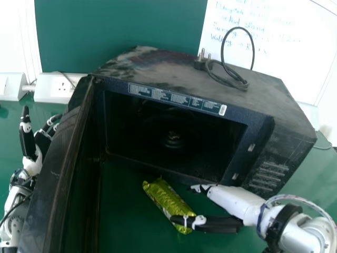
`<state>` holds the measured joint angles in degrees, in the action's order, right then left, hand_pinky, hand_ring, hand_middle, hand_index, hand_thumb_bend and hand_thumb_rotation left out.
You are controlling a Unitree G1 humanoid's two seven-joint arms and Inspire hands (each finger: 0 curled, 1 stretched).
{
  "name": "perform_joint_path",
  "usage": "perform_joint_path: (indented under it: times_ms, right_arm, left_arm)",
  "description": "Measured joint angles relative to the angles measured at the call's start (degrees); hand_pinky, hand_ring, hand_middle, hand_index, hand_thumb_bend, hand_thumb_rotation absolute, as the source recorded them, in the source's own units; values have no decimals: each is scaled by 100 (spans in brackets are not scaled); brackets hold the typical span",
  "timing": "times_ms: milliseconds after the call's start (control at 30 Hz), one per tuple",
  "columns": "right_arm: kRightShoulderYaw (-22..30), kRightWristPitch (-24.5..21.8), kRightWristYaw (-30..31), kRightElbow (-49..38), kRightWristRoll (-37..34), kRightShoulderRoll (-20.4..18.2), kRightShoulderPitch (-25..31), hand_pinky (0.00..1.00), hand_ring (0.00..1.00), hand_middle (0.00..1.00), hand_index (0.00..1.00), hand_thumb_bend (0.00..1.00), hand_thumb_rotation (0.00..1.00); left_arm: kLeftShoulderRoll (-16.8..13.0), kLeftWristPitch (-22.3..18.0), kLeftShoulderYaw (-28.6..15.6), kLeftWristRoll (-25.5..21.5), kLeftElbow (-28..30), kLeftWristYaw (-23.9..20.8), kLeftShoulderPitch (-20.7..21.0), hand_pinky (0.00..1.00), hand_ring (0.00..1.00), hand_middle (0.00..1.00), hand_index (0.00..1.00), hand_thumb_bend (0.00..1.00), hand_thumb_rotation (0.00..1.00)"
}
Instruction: Put biscuit inside oven
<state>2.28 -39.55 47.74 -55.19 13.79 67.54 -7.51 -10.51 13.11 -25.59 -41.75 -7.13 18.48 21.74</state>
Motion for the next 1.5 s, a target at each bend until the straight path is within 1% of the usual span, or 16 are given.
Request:
perform_joint_path:
  times_ms: [200, 367, 533, 667, 833, 1067, 1267, 1467, 1500]
  right_arm:
    - [-426, -122, 60, 4, 232, 2, -241, 81, 91, 96, 99, 98, 58]
    - [-750, -222, 106, 44, 387, -9, -392, 77, 91, 96, 98, 96, 56]
    - [-1047, -343, 129, 96, 646, -18, -551, 76, 90, 95, 97, 96, 56]
    - [-1250, -347, 126, 213, 834, -167, -567, 75, 88, 93, 96, 96, 55]
    - [-1514, -301, 154, 350, 1092, -287, -687, 79, 91, 95, 97, 94, 57]
    - [-1875, -509, 398, 473, 1499, -464, -813, 82, 92, 96, 98, 90, 56]
    - [-2109, -689, 538, 514, 1915, -634, -906, 84, 93, 96, 98, 90, 56]
    - [-2463, -891, 757, 570, 2590, -866, -995, 87, 94, 98, 100, 89, 56]
    - [-2534, -900, 798, 594, 2713, -922, -1005, 86, 94, 97, 99, 88, 56]
  left_arm:
    - [-7, 0, -1, 0, -1, 54, -2, 24, 33, 41, 49, 52, 8]
    - [-14, -1, -2, 4, -2, 80, -3, 24, 33, 41, 49, 52, 8]
    - [-15, 2, -3, 0, -1, 77, -4, 23, 33, 41, 49, 52, 8]
    - [-16, 2, -3, 0, -2, 83, -4, 23, 33, 41, 49, 52, 8]
    - [-16, 28, -4, -9, 6, 71, -5, 23, 32, 41, 49, 52, 8]
    - [-17, 40, -4, -8, 7, 82, -6, 23, 33, 41, 49, 52, 8]
    - [-16, 42, -4, -8, 13, 74, -6, 23, 32, 41, 49, 52, 8]
    - [-17, 53, -4, -11, 16, 75, -8, 24, 33, 41, 49, 52, 8]
    - [-17, 55, -4, -11, 17, 76, -9, 24, 33, 42, 49, 52, 8]
